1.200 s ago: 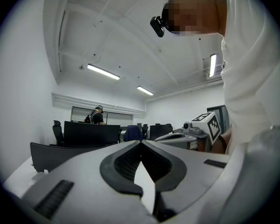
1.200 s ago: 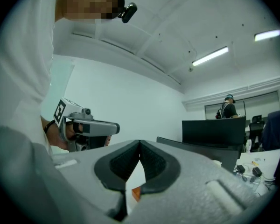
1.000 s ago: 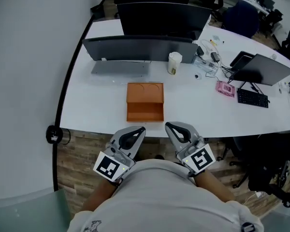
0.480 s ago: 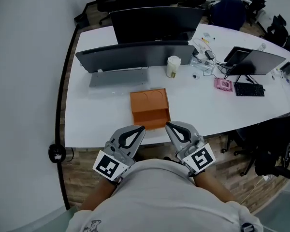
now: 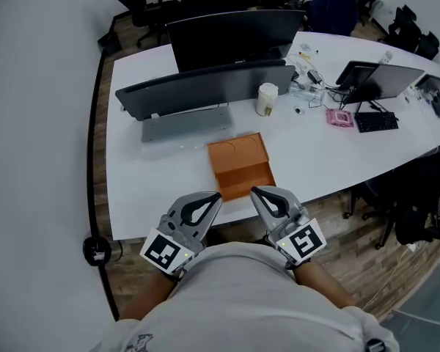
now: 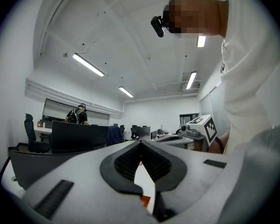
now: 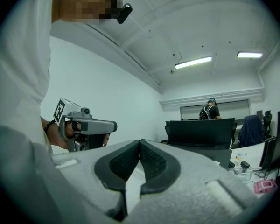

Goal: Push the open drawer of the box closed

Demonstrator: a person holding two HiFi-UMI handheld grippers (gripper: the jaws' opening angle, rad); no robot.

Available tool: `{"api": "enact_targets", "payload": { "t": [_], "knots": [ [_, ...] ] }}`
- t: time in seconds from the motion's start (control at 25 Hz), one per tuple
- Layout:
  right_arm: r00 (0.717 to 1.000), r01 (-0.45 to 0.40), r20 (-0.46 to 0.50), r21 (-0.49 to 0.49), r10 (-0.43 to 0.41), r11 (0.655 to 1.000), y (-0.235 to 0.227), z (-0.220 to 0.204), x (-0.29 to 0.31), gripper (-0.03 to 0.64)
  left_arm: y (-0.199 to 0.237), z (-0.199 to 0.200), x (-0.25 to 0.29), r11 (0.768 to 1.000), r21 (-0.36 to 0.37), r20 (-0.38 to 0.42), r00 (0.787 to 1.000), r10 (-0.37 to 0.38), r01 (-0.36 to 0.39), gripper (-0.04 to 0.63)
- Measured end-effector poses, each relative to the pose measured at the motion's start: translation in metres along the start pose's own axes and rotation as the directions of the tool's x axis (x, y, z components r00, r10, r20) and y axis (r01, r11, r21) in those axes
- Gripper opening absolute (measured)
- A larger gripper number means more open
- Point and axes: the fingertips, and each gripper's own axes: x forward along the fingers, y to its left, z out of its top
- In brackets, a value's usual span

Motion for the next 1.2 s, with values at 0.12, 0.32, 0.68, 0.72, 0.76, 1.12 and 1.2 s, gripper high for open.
{"api": "enact_targets", "payload": {
  "t": [0.12, 0.32, 0.68, 0.72, 0.76, 1.12, 1.2],
  "knots": [
    [1.000, 0.019, -0.022, -0.002, -0.019, 1.000, 0.015, -0.006, 0.009, 0.002, 0.007, -0.001, -0.014, 1.000, 0.005, 0.005, 1.000, -0.027, 0.027, -0.002],
    [0.999, 0.047, -0.023, 0.011, -0.047, 0.999, 0.033, -0.005, 0.023, 0.002, 0.016, -0.013, -0.028, 0.997, -0.007, -0.032, 0.997, -0.076, 0.076, -0.002],
    [0.990, 0.123, -0.073, 0.034, -0.120, 0.992, 0.021, -0.025, 0.017, 0.002, 0.023, -0.024, -0.020, 0.990, -0.005, -0.053, 0.989, -0.139, 0.139, -0.002],
    [0.989, 0.126, -0.077, 0.030, -0.123, 0.992, 0.018, -0.027, 0.018, 0.002, 0.024, -0.024, -0.018, 0.990, -0.004, -0.051, 0.989, -0.141, 0.141, -0.002],
    [0.989, 0.126, -0.081, 0.030, -0.124, 0.992, 0.015, -0.029, 0.019, 0.002, 0.024, -0.024, -0.017, 0.990, -0.004, -0.049, 0.989, -0.142, 0.142, -0.002],
    [0.987, 0.118, -0.116, 0.032, -0.114, 0.993, -0.005, -0.049, 0.036, 0.002, 0.039, -0.038, -0.009, 0.993, -0.021, -0.068, 0.991, -0.117, 0.116, -0.002],
    [0.983, 0.125, -0.142, 0.046, -0.118, 0.991, -0.010, -0.058, 0.039, 0.002, 0.045, -0.048, -0.007, 0.994, -0.029, -0.085, 0.991, -0.106, 0.104, -0.002]
  ]
}}
